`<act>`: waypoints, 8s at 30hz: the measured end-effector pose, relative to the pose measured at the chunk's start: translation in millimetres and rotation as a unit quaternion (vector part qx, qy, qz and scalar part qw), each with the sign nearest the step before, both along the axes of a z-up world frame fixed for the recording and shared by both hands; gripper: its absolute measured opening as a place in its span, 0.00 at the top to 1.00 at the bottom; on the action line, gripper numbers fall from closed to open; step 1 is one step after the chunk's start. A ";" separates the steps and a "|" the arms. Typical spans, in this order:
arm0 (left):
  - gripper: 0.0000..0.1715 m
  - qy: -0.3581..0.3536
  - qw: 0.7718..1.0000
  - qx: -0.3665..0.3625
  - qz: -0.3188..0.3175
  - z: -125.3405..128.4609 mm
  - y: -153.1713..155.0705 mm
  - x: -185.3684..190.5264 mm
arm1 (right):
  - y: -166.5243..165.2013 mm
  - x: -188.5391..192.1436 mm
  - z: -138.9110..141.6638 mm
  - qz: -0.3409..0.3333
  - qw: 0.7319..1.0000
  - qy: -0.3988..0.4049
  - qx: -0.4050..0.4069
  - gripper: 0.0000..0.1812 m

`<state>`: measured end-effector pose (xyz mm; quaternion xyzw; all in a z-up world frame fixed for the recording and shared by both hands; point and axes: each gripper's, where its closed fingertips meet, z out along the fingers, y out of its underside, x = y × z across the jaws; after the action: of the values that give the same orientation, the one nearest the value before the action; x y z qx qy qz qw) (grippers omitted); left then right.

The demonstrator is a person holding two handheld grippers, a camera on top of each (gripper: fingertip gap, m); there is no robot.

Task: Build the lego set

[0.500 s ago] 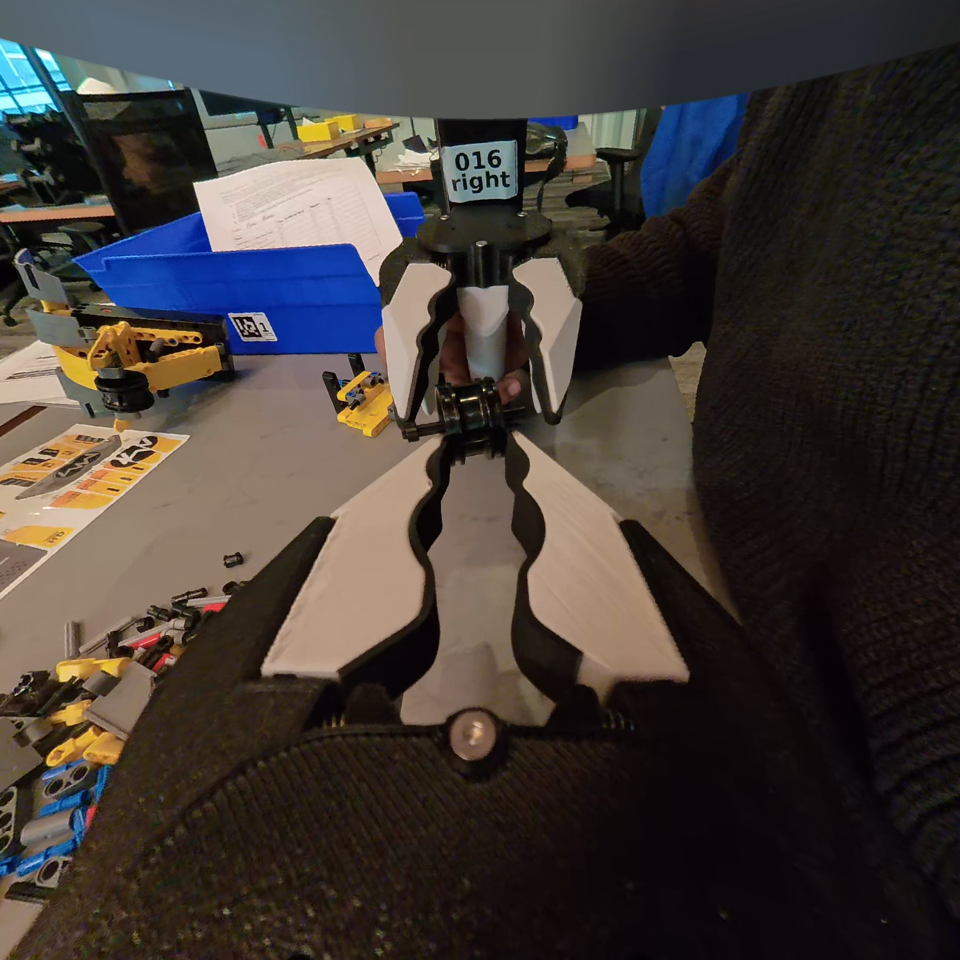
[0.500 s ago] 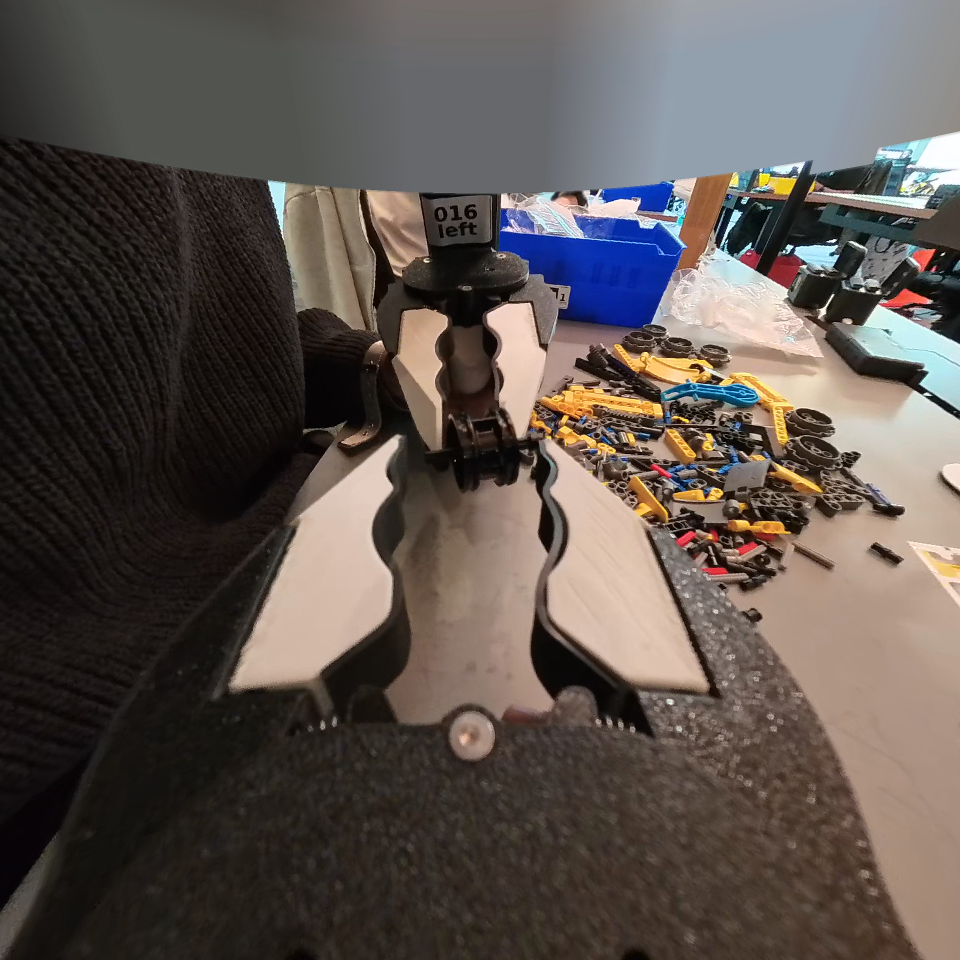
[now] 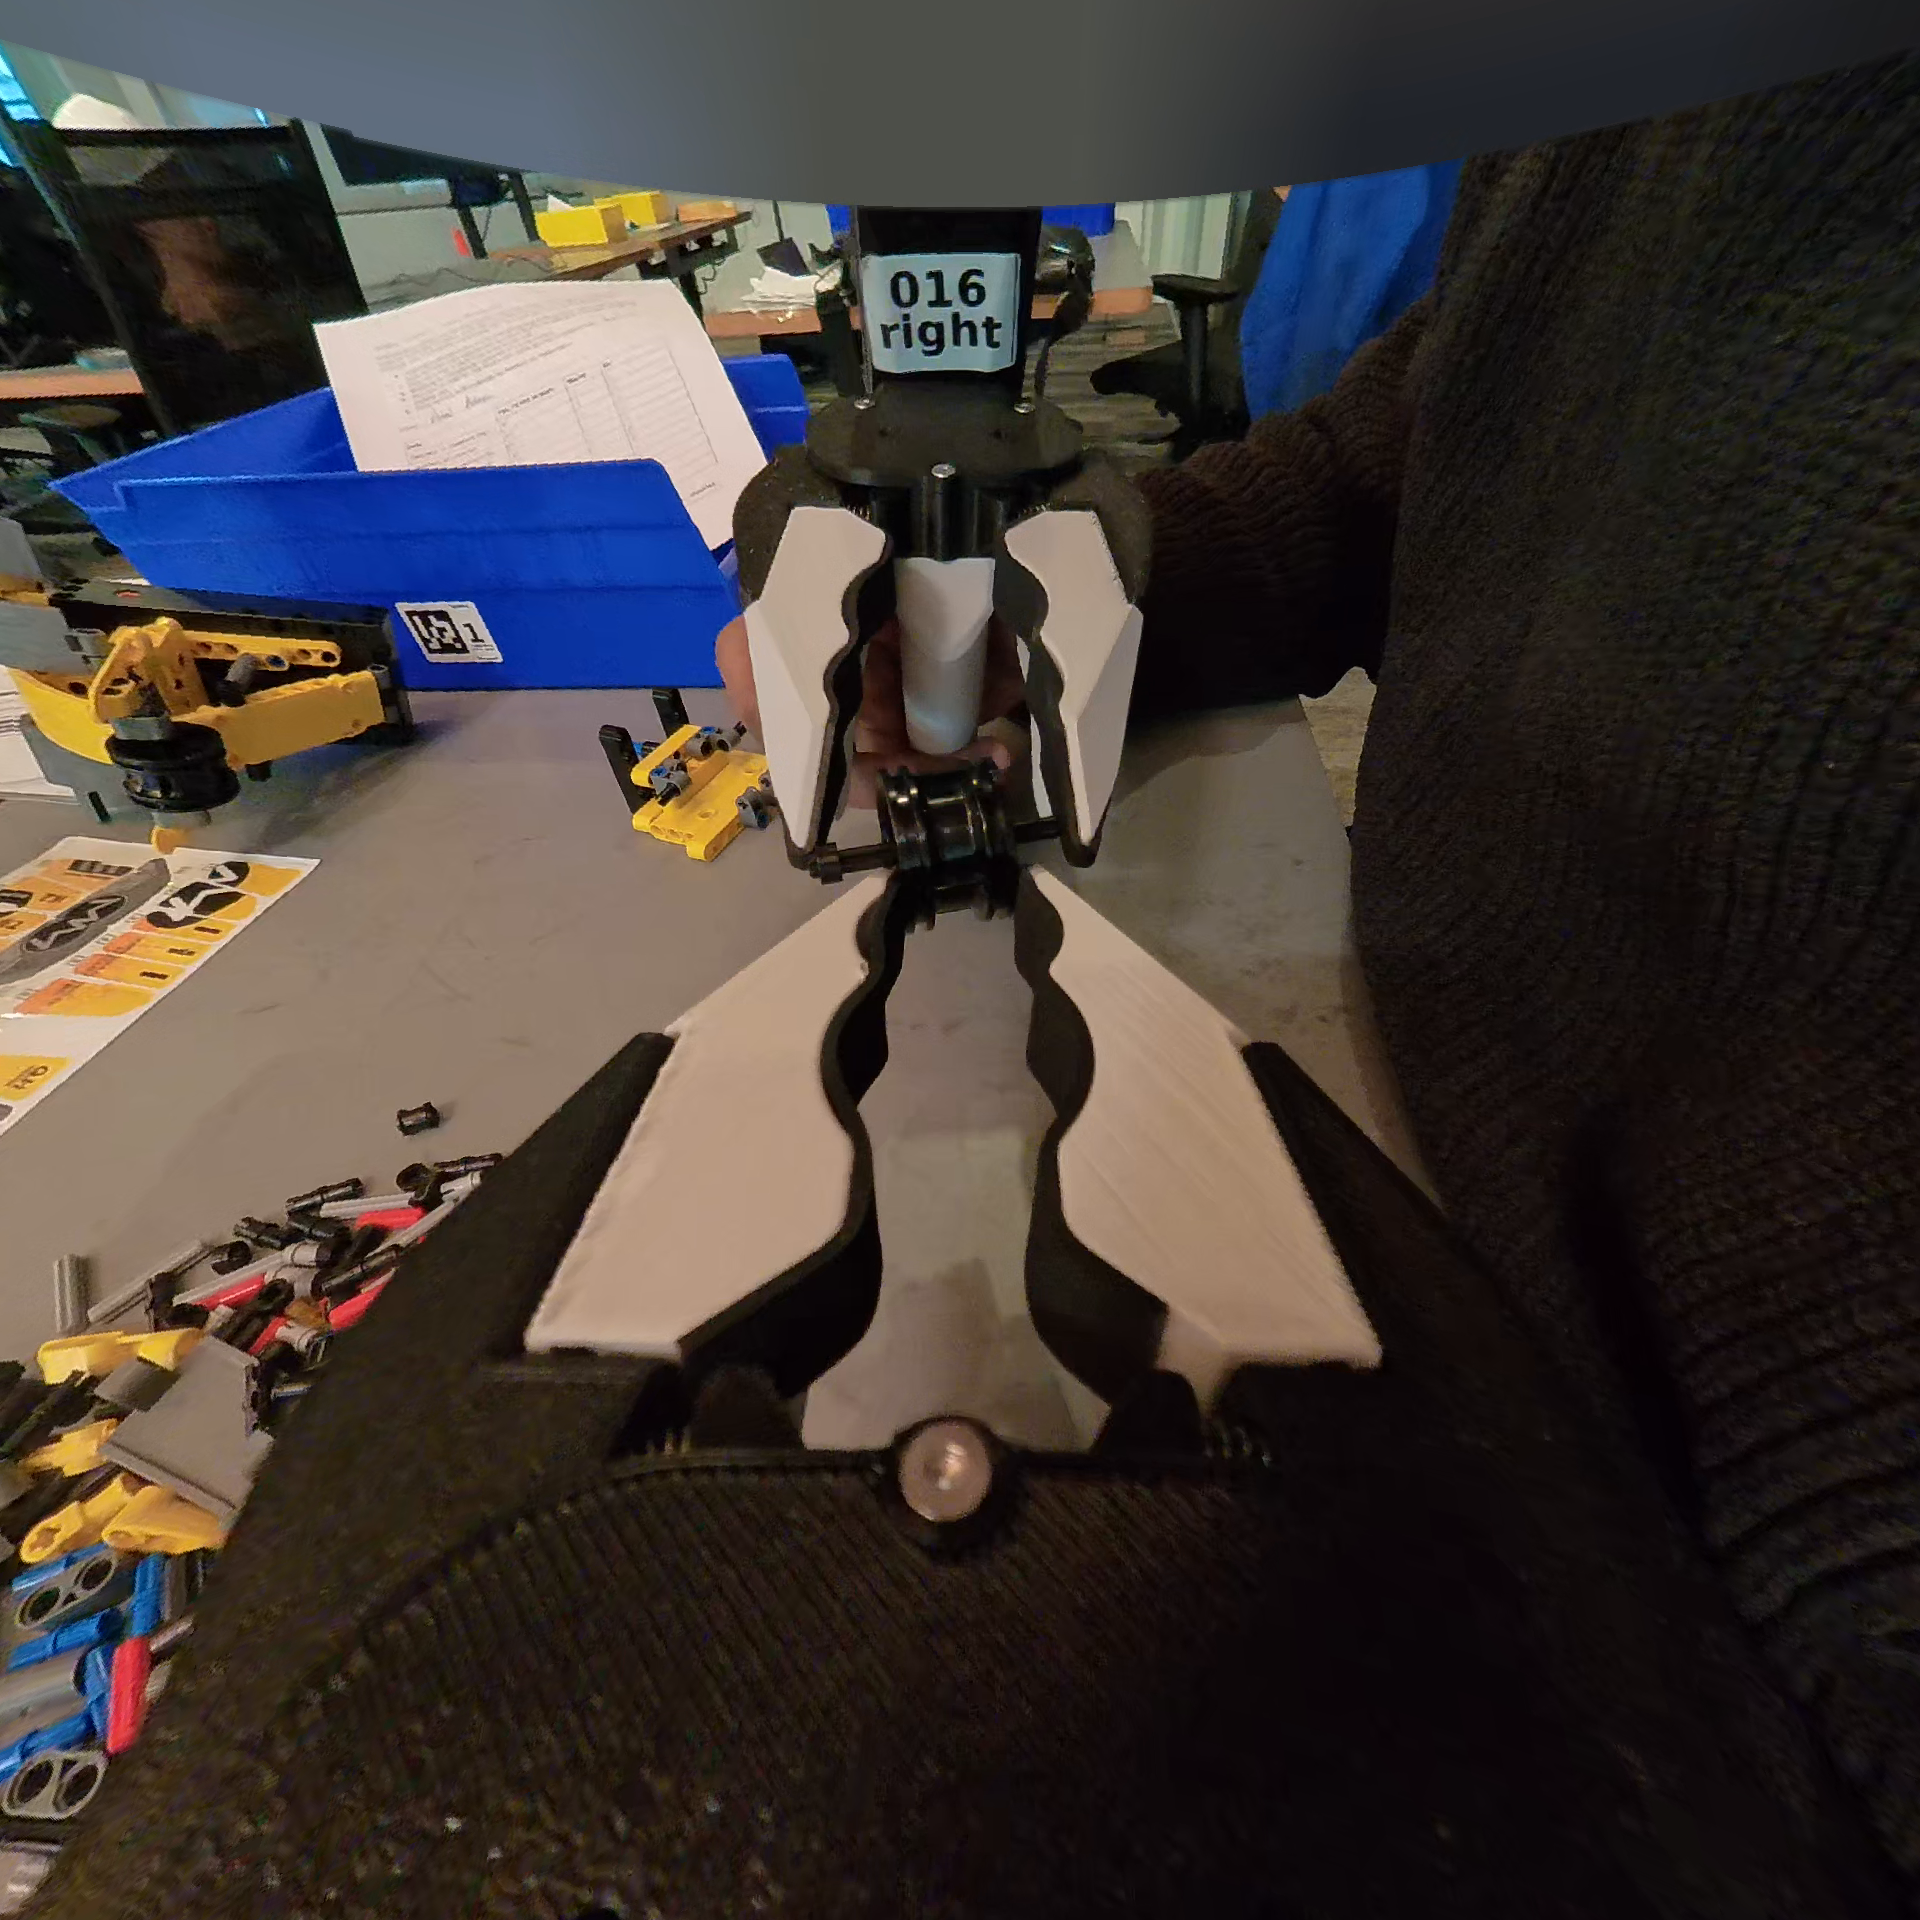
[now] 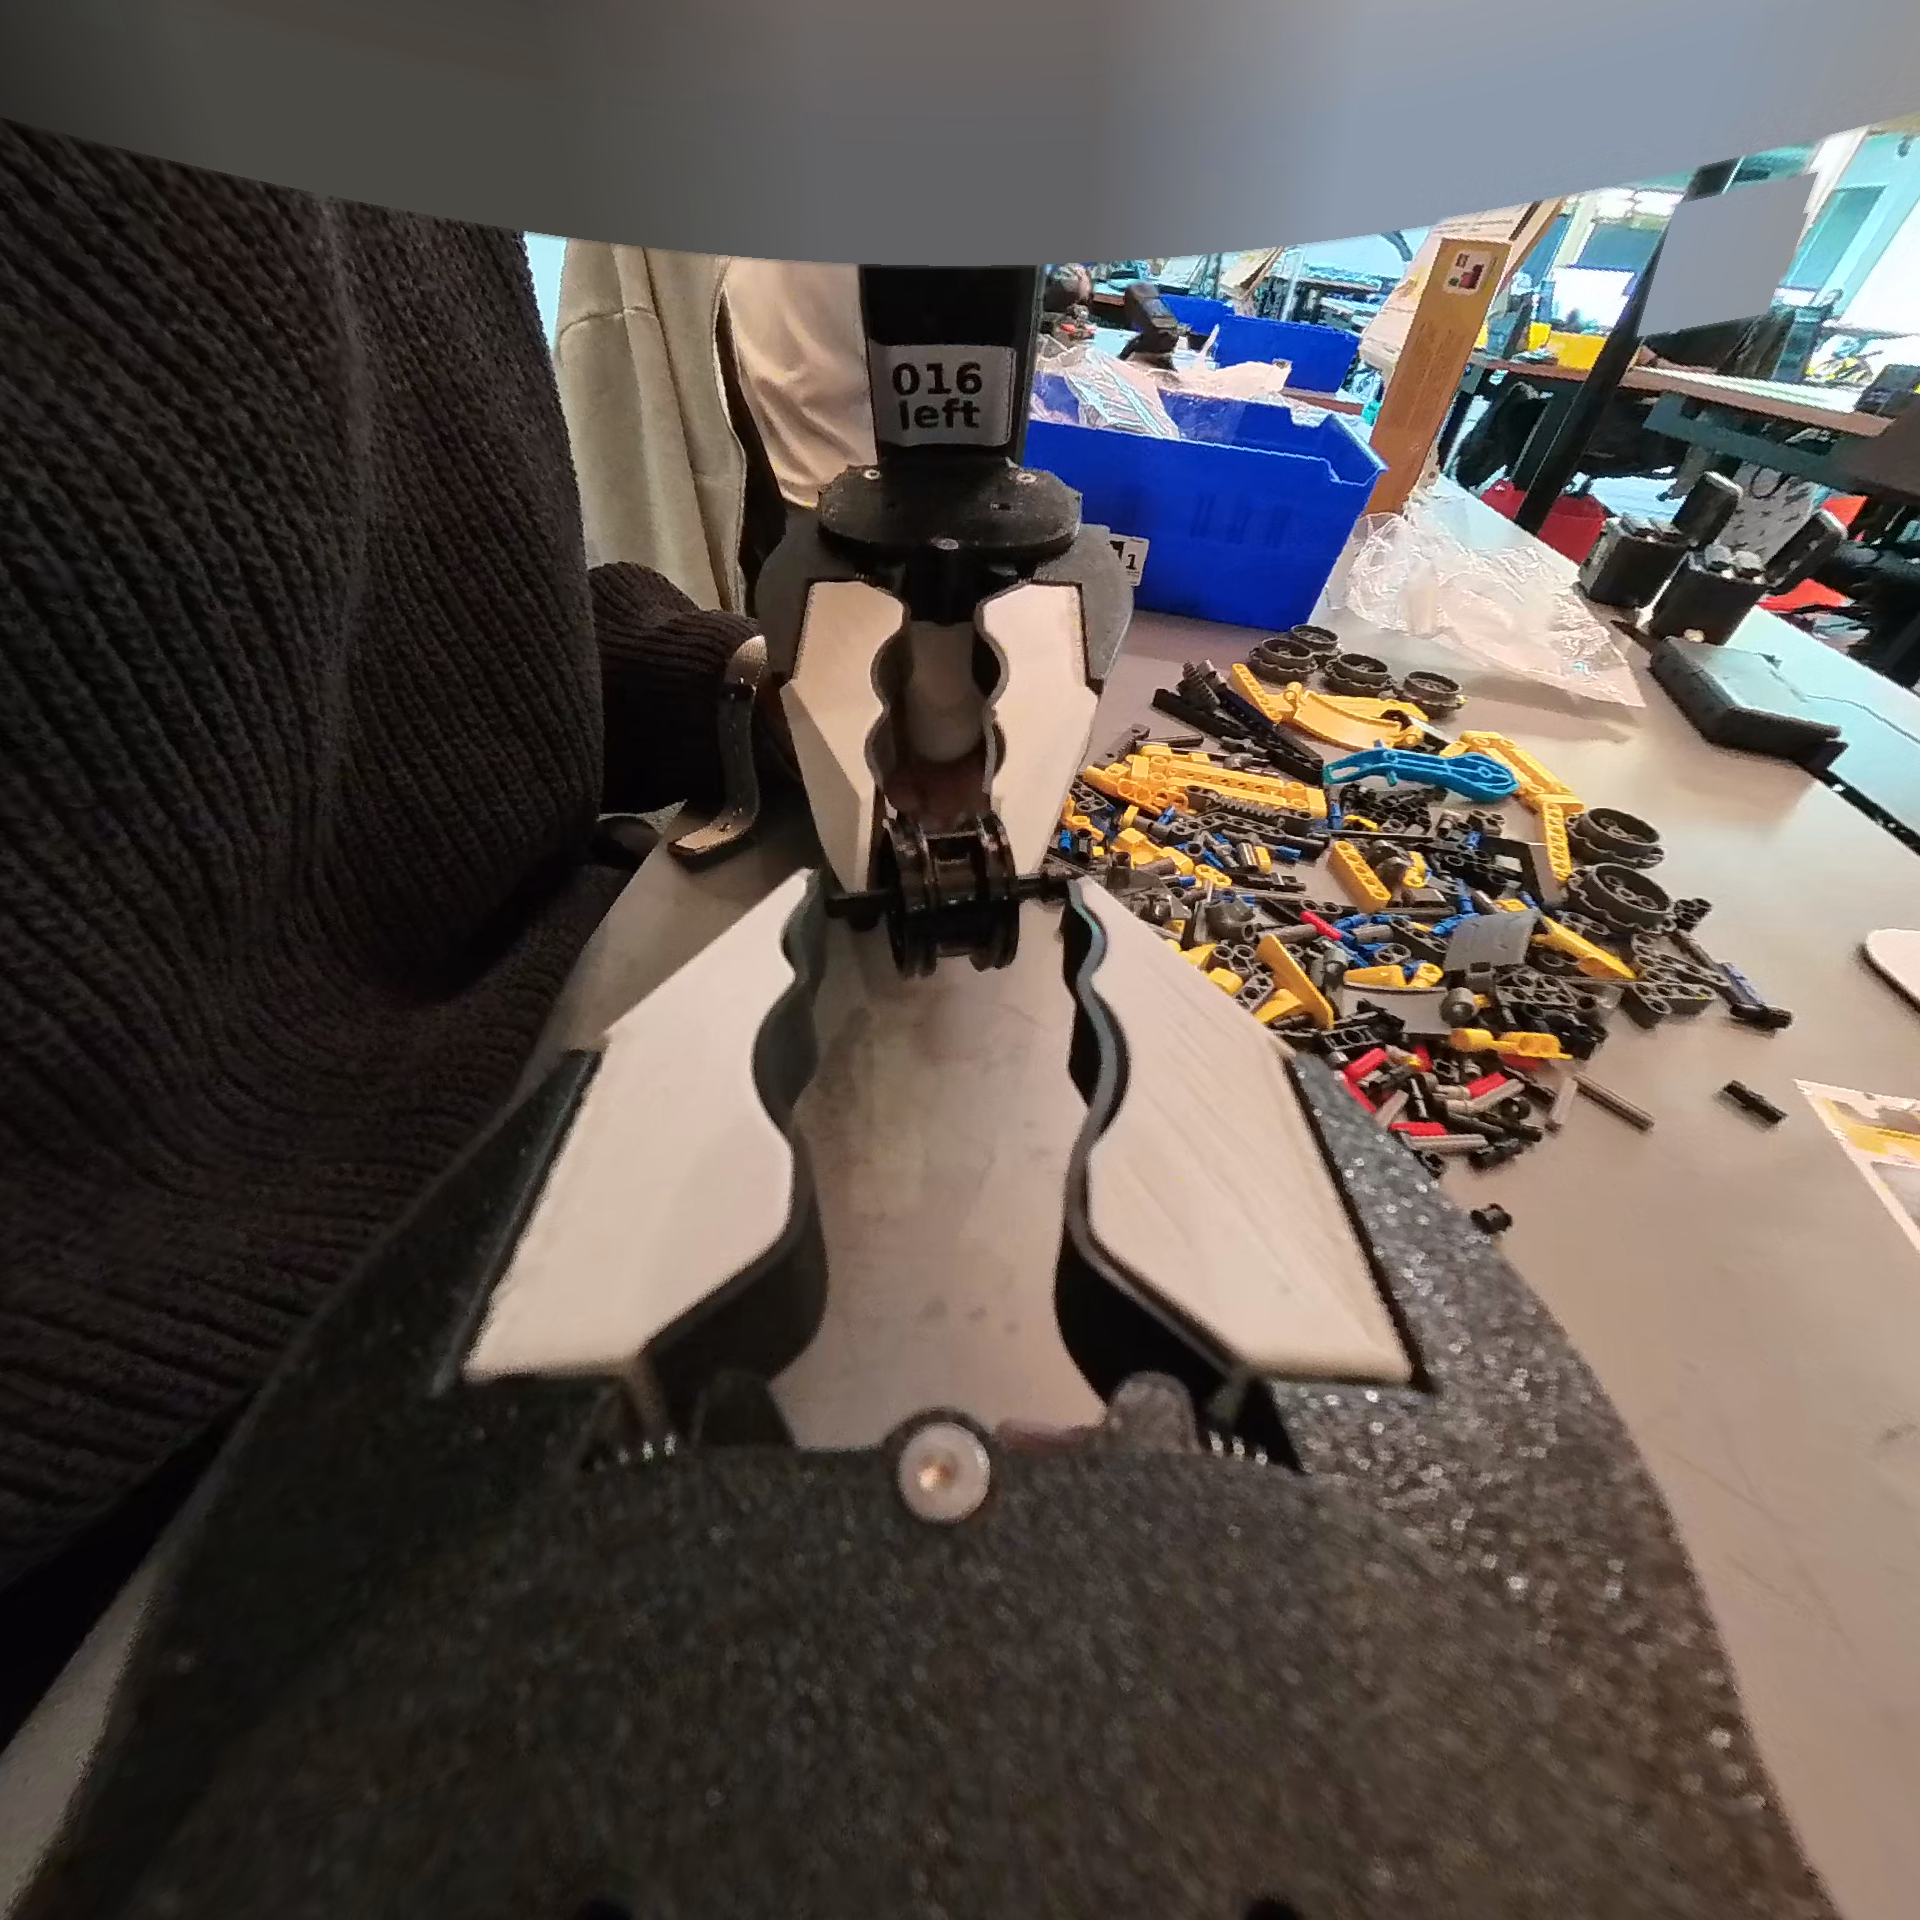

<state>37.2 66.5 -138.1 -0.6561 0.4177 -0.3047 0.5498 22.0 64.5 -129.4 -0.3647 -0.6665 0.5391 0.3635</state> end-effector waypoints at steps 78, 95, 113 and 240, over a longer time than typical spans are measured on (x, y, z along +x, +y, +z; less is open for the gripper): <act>0.79 0.000 0.999 -0.025 0.049 -5.0 14.8 -11.5 | 11.2 1.6 -5.9 -0.019 0.999 -0.002 0.043 0.89; 0.87 -0.023 0.999 0.003 0.040 7.2 11.3 -8.8 | 12.5 1.3 -0.4 -0.026 0.999 0.012 0.035 0.89; 0.91 -0.025 0.999 0.017 0.037 10.3 9.1 -5.2 | 11.1 1.4 -0.7 -0.009 1.000 -0.010 -0.016 0.86; 0.66 -0.251 0.935 -0.248 -0.045 17.4 15.3 -11.6 | 15.3 -0.4 6.1 -0.092 0.955 0.101 0.263 0.89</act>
<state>25.5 81.8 -120.8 -0.6543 0.2062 -0.5774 0.4427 21.6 79.9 -123.3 -0.2591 -0.7081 0.3432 0.5601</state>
